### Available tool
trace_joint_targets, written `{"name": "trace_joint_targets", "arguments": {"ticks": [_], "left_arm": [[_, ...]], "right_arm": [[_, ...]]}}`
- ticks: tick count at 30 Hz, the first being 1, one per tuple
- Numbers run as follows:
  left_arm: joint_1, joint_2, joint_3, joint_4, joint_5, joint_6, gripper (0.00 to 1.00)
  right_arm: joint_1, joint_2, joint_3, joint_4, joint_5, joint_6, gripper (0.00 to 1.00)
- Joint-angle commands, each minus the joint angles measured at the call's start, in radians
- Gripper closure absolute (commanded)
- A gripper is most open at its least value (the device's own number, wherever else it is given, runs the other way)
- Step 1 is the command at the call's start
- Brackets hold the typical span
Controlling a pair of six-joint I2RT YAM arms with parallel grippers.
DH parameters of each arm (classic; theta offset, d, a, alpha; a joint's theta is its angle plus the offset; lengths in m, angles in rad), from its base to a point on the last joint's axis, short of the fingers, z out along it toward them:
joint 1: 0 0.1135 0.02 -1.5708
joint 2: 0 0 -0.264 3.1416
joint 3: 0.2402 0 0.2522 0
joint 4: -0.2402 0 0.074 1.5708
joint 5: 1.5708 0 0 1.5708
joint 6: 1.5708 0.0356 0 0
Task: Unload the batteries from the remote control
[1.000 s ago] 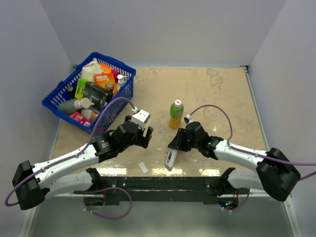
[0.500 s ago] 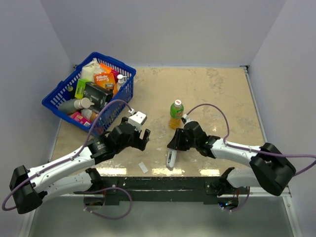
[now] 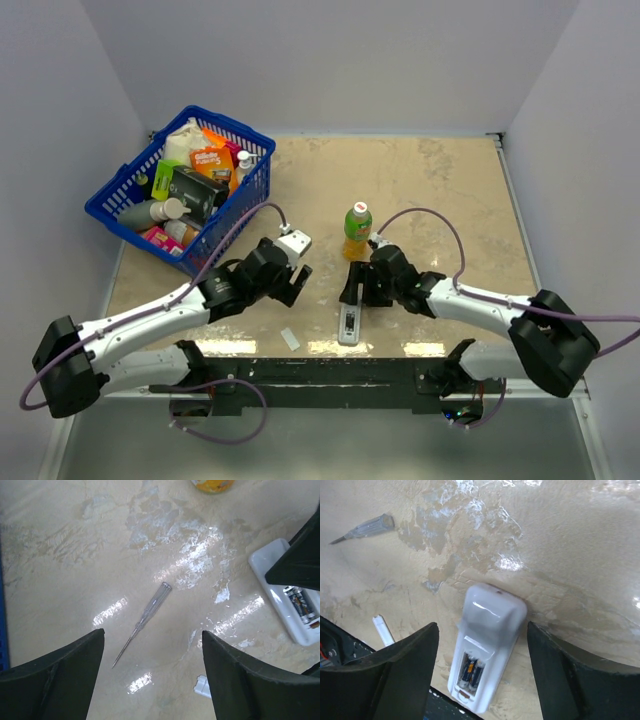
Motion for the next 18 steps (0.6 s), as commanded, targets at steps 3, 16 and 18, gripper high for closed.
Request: {"name": "trace_joint_targets", "arguments": {"ticks": [3,16,18], "left_arm": [[0.076,0.101,0.08,-0.015,0.101,0.041,0.19],[0.158,0.402,0.177,0.005,0.295,0.181,0.35],[0.167,0.428,0.185,-0.009,0.316,0.185,0.38]], "right_arm": [[-0.002,-0.112,0.046,-0.135,0.071,-0.02,0.27],[-0.002,-0.425,0.019,-0.253,0.062,-0.003,0.37],[-0.002,-0.456,0.016,-0.276,0.062,0.002,0.38]]}}
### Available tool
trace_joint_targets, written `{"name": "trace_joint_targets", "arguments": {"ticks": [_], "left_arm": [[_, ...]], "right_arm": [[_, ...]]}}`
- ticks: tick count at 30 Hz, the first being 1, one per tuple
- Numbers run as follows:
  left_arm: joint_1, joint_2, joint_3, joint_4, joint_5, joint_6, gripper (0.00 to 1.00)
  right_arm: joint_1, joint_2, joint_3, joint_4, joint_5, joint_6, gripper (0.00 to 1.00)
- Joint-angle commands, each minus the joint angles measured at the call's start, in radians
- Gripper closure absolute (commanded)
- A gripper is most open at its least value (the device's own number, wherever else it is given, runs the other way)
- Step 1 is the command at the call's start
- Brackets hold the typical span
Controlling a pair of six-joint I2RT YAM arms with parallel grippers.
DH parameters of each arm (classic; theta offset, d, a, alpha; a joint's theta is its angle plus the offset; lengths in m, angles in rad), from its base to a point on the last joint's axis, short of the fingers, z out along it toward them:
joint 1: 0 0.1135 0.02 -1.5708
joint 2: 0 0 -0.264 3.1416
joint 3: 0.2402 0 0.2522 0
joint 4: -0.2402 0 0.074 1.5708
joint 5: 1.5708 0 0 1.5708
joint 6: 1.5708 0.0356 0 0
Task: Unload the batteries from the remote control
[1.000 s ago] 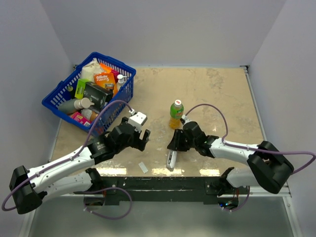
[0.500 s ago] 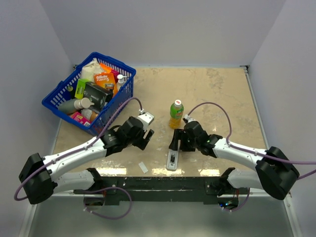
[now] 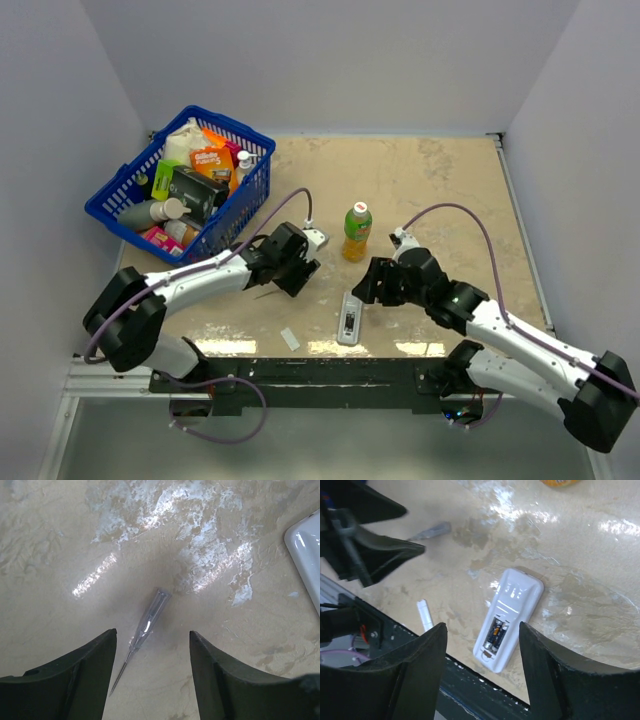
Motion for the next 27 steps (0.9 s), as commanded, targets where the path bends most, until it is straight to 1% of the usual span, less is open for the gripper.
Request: {"name": "trace_joint_targets", "arguments": {"ticks": [1,6,11,20,22,23,27], "left_arm": [[0.034,0.051,0.053,-0.008,0.086,0.047,0.39],[0.102,0.081,0.035,-0.02,0.126,0.066,0.38],[0.122,0.123,0.053,-0.042,0.139,0.074,0.38],[0.122,0.184,0.071,-0.072,0.203,0.068,0.47],[0.123,0.203,0.079,-0.083,0.202,0.065,0.55],[0.12,0.209,0.079,-0.085,0.203,0.06,0.61],[0.122,0.23,0.079,-0.106,0.186,0.045,0.69]], "right_arm": [[0.0,-0.097,0.005,-0.048,0.022,0.006,0.38],[0.0,-0.159,0.005,-0.082,0.021,0.004,0.4],[-0.002,-0.185,0.03,-0.124,0.031,-0.014,0.41],[-0.002,-0.226,0.039,-0.142,0.057,-0.003,0.42],[-0.002,-0.235,0.038,-0.142,0.058,0.006,0.43],[-0.002,-0.235,0.036,-0.142,0.058,0.006,0.43],[0.0,-0.252,0.041,-0.156,0.066,0.009,0.43]]}}
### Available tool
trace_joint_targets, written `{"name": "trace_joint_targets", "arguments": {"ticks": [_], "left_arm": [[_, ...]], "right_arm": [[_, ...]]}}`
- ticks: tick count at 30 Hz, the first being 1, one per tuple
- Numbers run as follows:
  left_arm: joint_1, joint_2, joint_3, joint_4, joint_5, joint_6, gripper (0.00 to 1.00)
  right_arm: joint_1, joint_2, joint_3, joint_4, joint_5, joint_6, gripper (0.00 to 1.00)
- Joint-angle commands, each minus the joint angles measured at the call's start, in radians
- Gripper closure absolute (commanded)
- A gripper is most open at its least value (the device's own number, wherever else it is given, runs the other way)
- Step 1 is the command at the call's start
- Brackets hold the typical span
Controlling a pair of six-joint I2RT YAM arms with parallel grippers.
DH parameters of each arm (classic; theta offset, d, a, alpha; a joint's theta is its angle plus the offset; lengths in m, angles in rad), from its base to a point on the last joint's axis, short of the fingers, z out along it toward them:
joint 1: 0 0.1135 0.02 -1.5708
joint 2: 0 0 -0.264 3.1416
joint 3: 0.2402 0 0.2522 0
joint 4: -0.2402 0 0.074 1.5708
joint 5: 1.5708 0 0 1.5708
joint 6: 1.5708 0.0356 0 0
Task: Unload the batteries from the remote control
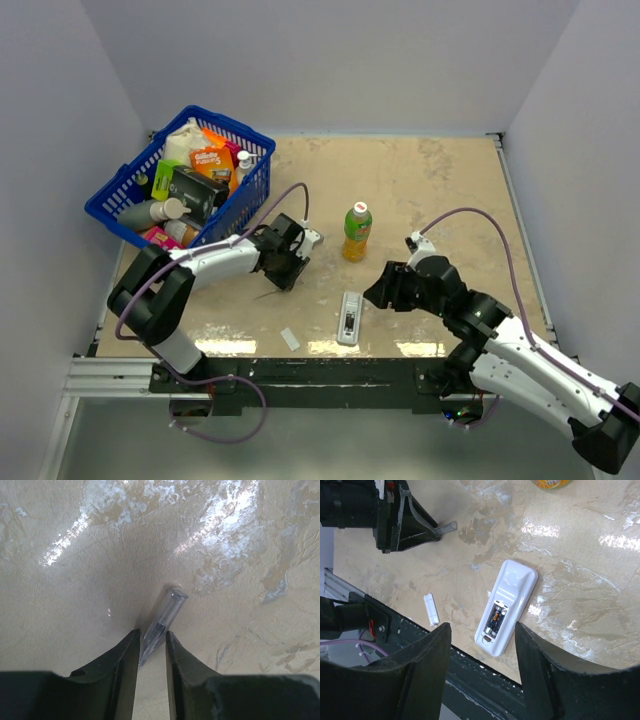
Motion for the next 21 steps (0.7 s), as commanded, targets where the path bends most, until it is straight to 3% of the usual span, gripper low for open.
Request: {"name": "trace_joint_targets", "arguments": {"ticks": [1,7,12,21], "left_arm": [[0.002,0.033,0.012,-0.042,0.019,-0.012,0.72],[0.002,-0.006,-0.008,-0.016,0.043,-0.029,0.99],[0.002,-0.095,-0.028,0.012,0.065,-0.043,1.0],[0.002,-0.348,-0.065,0.064,0.216,-0.08,1.0]], "right_arm": [[0.0,-0.029,0.043,-0.015,0.048,0.008,0.43],[0.0,-0.043,0.063,0.002,0.049,0.019,0.4],[0.0,-0.014,0.045,0.077,-0.021,0.022,0.4],[0.012,0.2,0.025,0.422,-0.29,0.039,0.38]]}}
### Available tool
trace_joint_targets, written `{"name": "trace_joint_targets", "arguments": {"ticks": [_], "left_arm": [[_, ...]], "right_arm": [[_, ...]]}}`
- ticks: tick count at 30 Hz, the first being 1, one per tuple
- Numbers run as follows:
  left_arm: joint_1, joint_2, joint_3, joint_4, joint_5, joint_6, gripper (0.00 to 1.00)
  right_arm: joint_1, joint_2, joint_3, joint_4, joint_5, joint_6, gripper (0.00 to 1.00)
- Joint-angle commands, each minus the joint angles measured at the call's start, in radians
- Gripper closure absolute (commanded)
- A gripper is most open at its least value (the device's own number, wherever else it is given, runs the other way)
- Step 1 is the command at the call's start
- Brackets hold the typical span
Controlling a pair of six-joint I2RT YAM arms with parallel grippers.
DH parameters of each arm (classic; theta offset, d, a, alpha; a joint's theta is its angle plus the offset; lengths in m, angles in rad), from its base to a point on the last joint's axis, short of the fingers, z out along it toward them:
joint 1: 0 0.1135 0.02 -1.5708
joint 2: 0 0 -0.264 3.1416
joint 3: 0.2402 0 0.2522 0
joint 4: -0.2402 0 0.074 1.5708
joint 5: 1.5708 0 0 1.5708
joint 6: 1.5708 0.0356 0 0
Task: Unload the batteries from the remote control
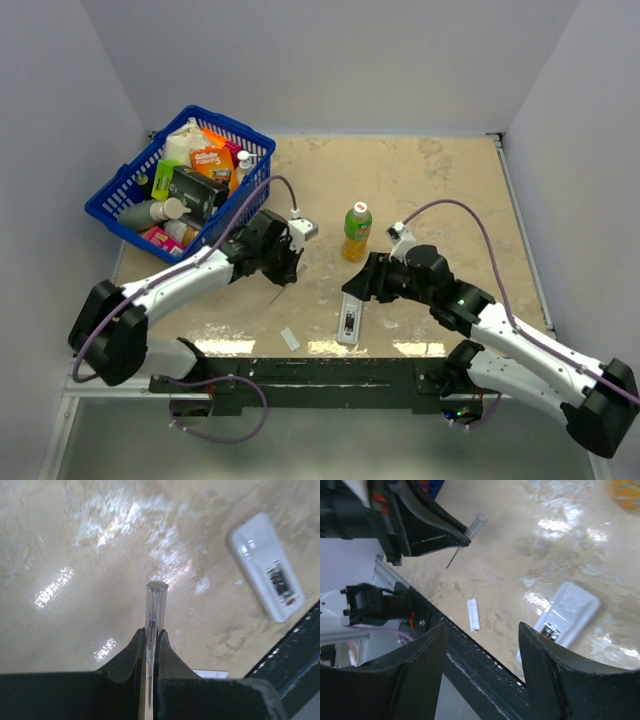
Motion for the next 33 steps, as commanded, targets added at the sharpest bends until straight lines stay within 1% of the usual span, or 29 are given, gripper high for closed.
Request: {"name": "trace_joint_targets", "arguments": {"ticks": [1,5,6,8,9,12,14,17,20,23,27,29,31,33], "left_arm": [[-0.001,-0.126,-0.019,0.058,0.147,-0.033,1.0],[0.001,-0.192,-0.022,0.059,0.258,-0.034,1.0],[0.001,-0.217,-0.025,0.065,0.301,-0.036,1.0],[-0.001,-0.237,-0.026,0.067,0.335,-0.039,1.0],[-0.001,-0.255,-0.024,0.067,0.358,-0.039,1.0],[-0.001,-0.275,-0.029,0.064,0.396,-0.034,1.0],[-0.001,-0.283,-0.035,0.061,0.419,-0.028,1.0],[0.001,-0.293,-0.047,0.065,0.431,-0.031,1.0],[0.001,-0.307,-0.055,0.087,0.444,-0.048,1.0],[-0.001,-0.318,-0.064,0.123,0.445,-0.07,1.0],[0.001,-0.332,-0.082,0.159,0.429,-0.083,1.0],[0.001,-0.336,-0.093,0.17,0.413,-0.091,1.0],[-0.001,-0.336,-0.09,0.17,0.407,-0.09,1.0],[0.001,-0.336,-0.091,0.166,0.393,-0.088,1.0]], "right_arm": [[0.03,0.132,0.03,0.21,-0.144,-0.011,0.38],[0.084,0.209,0.131,0.199,-0.089,-0.047,0.4],[0.09,0.22,0.142,0.202,-0.085,-0.047,0.42],[0.093,0.243,0.171,0.205,-0.072,-0.045,0.46],[0.093,0.248,0.18,0.205,-0.072,-0.045,0.47],[0.093,0.266,0.208,0.192,-0.083,-0.063,0.46],[0.093,0.275,0.216,0.193,-0.098,-0.076,0.43],[0.093,0.284,0.225,0.179,-0.109,-0.079,0.43],[0.093,0.289,0.231,0.173,-0.088,-0.045,0.43],[0.093,0.303,0.235,0.152,-0.042,0.018,0.46],[0.094,0.329,0.231,0.169,-0.034,0.088,0.47],[0.096,0.338,0.226,0.179,-0.026,0.102,0.48],[0.096,0.335,0.226,0.179,-0.019,0.113,0.52],[0.096,0.337,0.228,0.184,-0.017,0.113,0.53]]}}
